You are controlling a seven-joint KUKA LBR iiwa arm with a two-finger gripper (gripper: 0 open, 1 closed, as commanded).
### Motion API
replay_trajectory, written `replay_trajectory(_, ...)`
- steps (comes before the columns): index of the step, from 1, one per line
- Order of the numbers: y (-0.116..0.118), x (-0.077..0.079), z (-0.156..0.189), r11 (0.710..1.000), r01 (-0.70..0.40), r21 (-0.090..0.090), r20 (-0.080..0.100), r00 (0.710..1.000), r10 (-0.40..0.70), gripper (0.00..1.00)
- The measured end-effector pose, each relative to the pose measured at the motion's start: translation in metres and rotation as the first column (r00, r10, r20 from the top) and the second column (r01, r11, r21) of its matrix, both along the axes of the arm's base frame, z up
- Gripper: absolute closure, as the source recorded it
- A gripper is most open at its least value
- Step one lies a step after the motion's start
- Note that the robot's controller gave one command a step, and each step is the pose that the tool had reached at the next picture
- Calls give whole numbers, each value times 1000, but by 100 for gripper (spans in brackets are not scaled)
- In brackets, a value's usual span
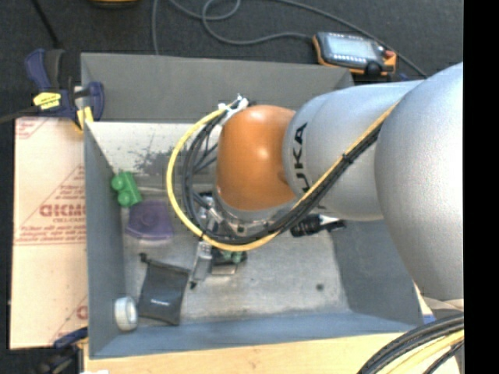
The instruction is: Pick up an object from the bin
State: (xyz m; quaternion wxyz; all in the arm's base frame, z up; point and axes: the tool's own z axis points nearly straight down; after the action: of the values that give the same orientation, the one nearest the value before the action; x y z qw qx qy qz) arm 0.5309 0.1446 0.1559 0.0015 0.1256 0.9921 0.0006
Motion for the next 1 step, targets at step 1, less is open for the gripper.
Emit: replay_trajectory(1, -7, -10, -23, 1000, 22, 0, -2, 1000, -22, 0)
